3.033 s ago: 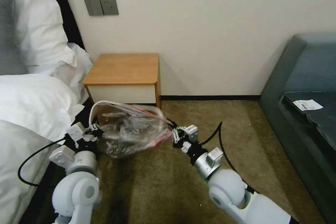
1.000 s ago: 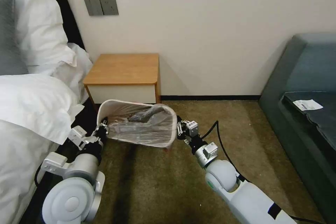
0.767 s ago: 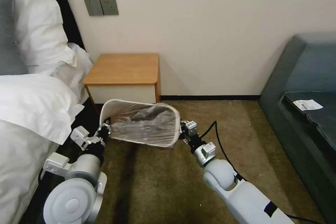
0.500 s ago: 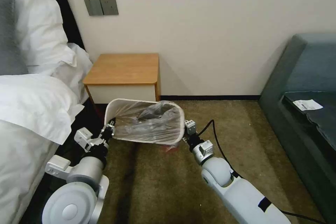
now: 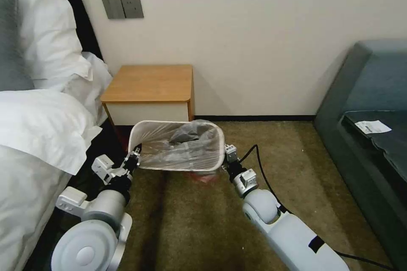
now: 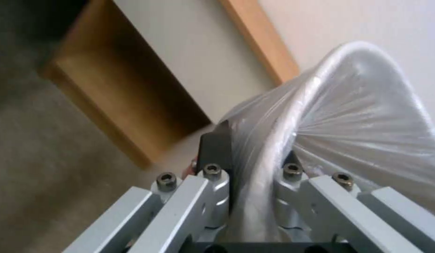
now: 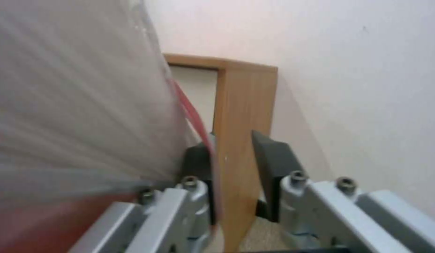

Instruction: Pick up the garbage bag from the table and place it over the trash can.

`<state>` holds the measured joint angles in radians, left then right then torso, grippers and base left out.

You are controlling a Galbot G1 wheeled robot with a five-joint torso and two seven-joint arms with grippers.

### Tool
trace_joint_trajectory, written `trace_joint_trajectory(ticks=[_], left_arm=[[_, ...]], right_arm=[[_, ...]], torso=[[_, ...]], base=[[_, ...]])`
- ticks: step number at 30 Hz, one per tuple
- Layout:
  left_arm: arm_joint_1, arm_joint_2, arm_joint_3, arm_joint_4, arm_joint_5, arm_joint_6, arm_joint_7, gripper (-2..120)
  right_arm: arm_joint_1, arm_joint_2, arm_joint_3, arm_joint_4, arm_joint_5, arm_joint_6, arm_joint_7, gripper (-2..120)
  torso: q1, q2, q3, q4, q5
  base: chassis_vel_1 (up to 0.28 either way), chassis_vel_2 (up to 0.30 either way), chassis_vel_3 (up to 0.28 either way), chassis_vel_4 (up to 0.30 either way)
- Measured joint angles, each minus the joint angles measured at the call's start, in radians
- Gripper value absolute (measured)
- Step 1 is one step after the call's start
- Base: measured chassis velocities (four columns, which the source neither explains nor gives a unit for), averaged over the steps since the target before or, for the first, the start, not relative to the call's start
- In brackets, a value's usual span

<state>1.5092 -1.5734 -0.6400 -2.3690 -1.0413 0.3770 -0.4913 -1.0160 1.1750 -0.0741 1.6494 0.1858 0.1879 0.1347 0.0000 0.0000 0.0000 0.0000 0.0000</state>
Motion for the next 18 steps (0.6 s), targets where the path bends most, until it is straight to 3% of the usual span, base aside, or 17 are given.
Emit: trace_joint_trajectory(ticks=[11,18], left_arm=[[-0.049,0.046,-0.011,0.132,0.152,-0.013,0.038,1],[-0.049,0.045,0.010,0.163,0.198,-0.022,0.047,1]], right_arm=[[-0.059,-0.030,0.042,0.129,-0.020,0.005,-0.003,63],[-0.071,-0.034,0.067,0.161,-0.019,0.012,-0.004,85]], torso=[[0.000,0.000,0.000,0.0000,-0.0001],[0.000,0.000,0.000,0.0000,0.0000]], base=[[0.000,0.000,0.000,0.000],[0.000,0.000,0.000,0.000]])
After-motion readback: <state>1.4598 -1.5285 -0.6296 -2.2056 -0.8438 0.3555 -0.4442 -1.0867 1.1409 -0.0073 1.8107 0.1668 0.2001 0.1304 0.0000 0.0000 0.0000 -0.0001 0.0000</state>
